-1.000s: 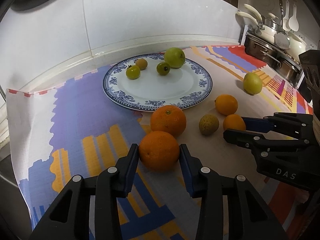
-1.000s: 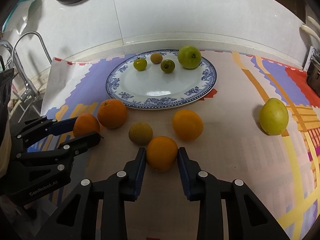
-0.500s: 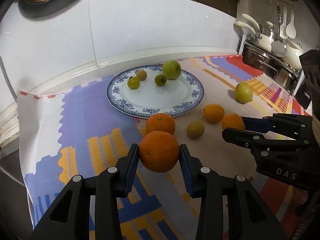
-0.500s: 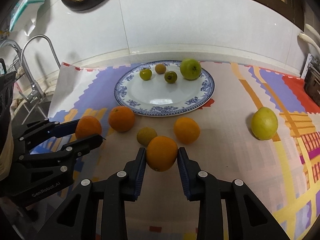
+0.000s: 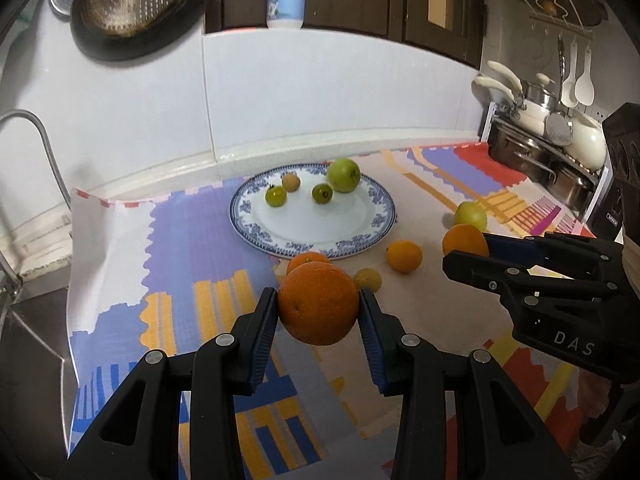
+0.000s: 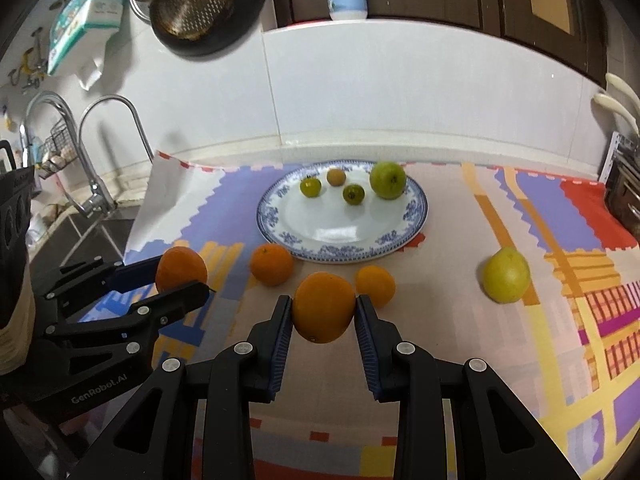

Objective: Organize fruits
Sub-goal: 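Carry both held oranges over the blue-rimmed plate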

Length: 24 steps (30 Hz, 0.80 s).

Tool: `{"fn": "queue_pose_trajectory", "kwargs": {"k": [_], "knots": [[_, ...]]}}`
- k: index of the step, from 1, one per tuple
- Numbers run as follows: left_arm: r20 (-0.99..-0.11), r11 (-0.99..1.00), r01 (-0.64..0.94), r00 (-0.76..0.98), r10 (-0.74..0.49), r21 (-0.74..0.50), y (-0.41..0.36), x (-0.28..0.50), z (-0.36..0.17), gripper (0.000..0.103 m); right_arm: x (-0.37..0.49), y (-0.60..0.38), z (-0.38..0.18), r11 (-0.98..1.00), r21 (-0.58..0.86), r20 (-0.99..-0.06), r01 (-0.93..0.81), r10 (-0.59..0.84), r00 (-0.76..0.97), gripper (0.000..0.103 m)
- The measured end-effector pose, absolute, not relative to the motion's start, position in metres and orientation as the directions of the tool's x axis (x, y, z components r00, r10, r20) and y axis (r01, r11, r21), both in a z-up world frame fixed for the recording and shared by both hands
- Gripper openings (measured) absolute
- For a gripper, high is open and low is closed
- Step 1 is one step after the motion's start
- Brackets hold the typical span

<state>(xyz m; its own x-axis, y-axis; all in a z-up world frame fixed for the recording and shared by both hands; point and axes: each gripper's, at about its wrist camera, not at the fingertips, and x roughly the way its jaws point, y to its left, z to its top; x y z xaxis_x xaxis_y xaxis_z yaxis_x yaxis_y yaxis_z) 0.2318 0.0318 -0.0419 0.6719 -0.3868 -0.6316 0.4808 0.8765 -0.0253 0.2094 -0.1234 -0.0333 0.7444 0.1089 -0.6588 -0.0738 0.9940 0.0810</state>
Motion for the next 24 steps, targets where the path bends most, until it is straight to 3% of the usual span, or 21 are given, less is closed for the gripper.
{"fn": "queue_pose_trajectory", "kwargs": {"k": [24], "knots": [[-0.535, 0.927, 0.374, 0.785, -0.312, 0.008, -0.002, 0.232, 0.013, 0.04, 0.216, -0.159, 0.02, 0.984, 0.077, -0.544, -0.162, 0.177, 0.82, 0.033]]}}
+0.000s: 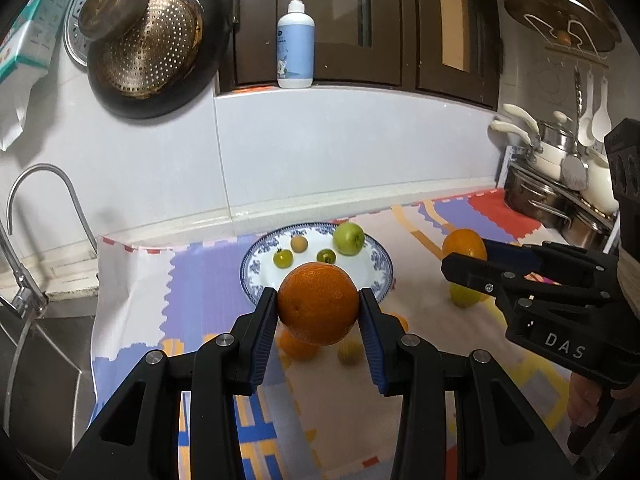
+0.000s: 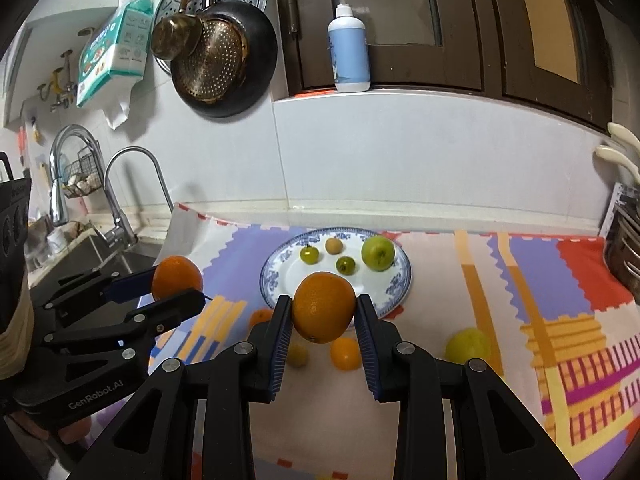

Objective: Organize fruits
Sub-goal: 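Carry both held oranges over the blue-rimmed plate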

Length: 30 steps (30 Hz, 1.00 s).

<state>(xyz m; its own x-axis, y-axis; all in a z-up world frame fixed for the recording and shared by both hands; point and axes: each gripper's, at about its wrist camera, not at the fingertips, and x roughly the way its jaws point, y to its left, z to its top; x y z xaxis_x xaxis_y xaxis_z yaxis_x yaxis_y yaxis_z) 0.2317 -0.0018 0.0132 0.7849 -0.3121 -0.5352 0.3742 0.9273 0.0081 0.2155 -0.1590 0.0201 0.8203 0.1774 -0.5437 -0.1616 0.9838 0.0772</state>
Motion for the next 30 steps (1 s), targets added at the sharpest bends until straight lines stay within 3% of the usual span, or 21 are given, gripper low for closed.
{"fn": "queue_pose_trajectory", "kwargs": {"k": [15, 30], "knots": [[-0.526, 0.939, 0.343, 0.804, -0.278, 0.027, -0.021, 0.284, 0.02, 0.04, 0.272, -0.177, 0.03, 0.981, 0.075, -0.533, -0.177, 0.19, 0.825, 0.033], [-0.645, 0.939, 0.34, 0.709, -0.285, -0.041, -0.025, 0.364, -0.021, 0.04, 0.345, -0.175, -0.015, 0.975, 0.154, -0.638, -0.158, 0.221, 0.737, 0.033]]}}
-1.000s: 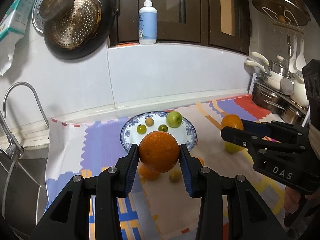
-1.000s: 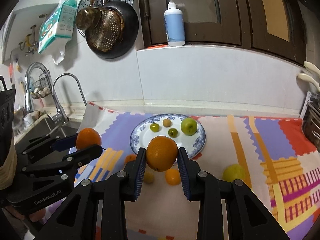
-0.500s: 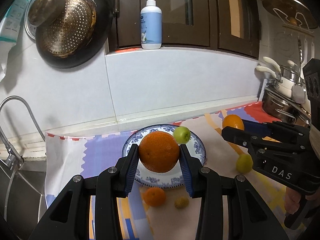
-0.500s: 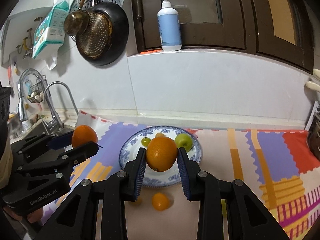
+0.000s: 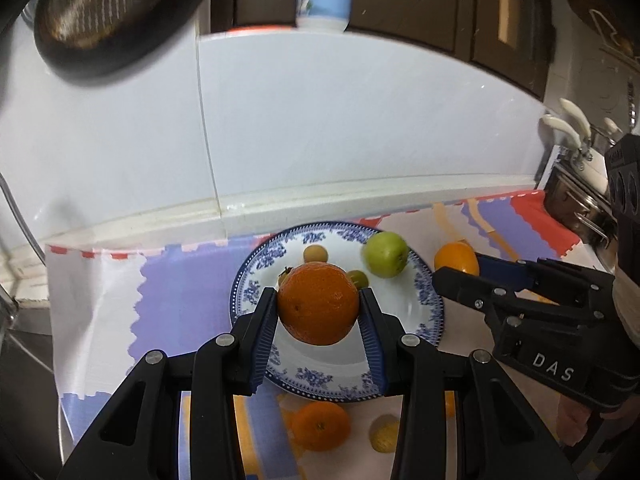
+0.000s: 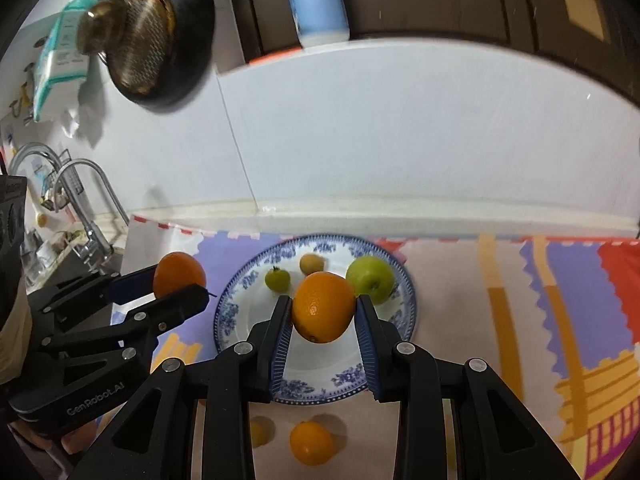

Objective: Organize fruits
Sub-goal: 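Carry both held oranges over the blue-rimmed plate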

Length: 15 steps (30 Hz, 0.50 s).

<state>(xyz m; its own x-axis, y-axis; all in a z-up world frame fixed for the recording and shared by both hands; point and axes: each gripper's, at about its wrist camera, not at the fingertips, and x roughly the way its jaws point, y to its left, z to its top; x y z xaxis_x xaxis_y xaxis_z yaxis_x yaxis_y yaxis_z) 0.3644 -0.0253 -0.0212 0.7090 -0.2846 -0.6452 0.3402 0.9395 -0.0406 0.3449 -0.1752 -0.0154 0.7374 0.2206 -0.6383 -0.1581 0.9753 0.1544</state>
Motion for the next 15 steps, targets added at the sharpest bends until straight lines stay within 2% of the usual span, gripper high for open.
{"fn": "queue_pose_trajectory", "kwargs": {"k": [15], "knots": [[-0.747, 0.937, 0.339, 0.602, -0.282, -0.081, -0.034, 0.415, -0.065, 0.04, 0.395, -0.178, -0.074, 0.977, 0.179, -0.741, -0.113, 0.21, 0.638, 0.033]]}}
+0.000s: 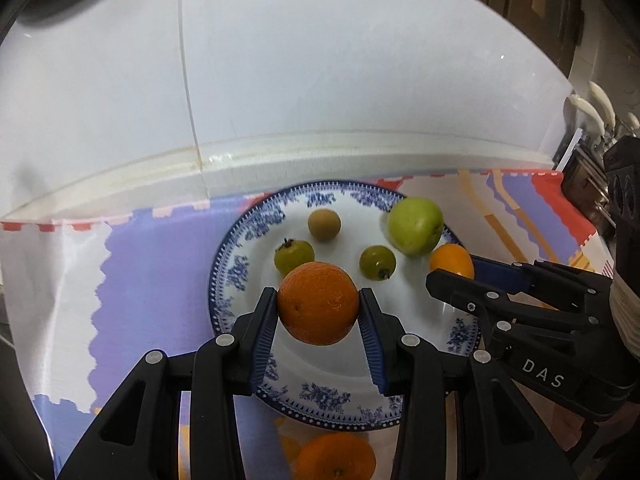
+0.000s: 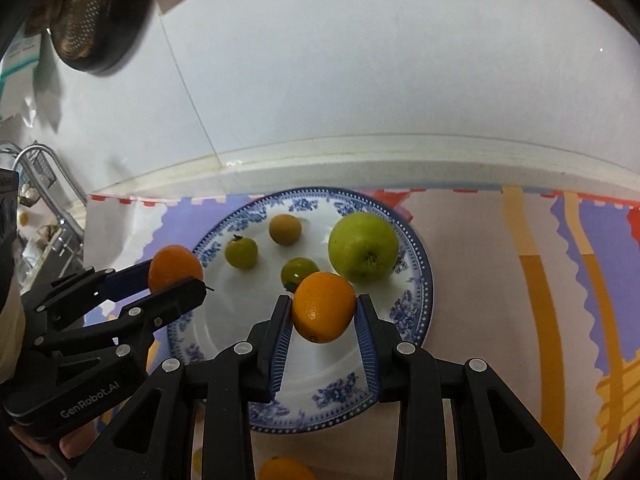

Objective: Organize fruits
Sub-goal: 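Carry both held oranges over the blue-rimmed plate, then open both tools to set the oranges on the plate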

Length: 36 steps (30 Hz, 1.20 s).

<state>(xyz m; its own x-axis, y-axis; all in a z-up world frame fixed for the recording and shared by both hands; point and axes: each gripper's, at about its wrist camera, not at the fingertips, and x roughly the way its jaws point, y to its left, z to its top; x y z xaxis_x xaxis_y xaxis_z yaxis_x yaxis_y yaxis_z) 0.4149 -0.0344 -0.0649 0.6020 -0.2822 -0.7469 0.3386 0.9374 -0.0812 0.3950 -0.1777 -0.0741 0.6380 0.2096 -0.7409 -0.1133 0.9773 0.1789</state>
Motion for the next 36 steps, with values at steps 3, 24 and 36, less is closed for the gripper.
{"fn": "queue_pose_trajectory", "kwargs": {"k": [3, 24, 36], "knots": [[-0.763, 0.936, 0.343, 0.585, -0.276, -0.076, -0.038, 0.42, -0.072, 0.04, 0.4, -0.177, -0.08, 0.977, 0.181, -0.751, -0.115, 0.213, 0.625, 0.033], [-0.735, 0.946, 0.321, 0.629, -0.253, -0.052, -0.034, 0.404, -0.056, 0.046, 0.395, -0.182, -0.073, 0.985, 0.148, -0.753, -0.09, 0.171, 0.636, 0.043], [-0.624, 0.955, 0.294, 0.741, -0.248, -0.031, -0.024, 0.341, 0.0, 0.067, 0.338, -0.184, -0.015, 0.993, 0.077, -0.652, -0.086, 0.116, 0.749, 0.064]]}}
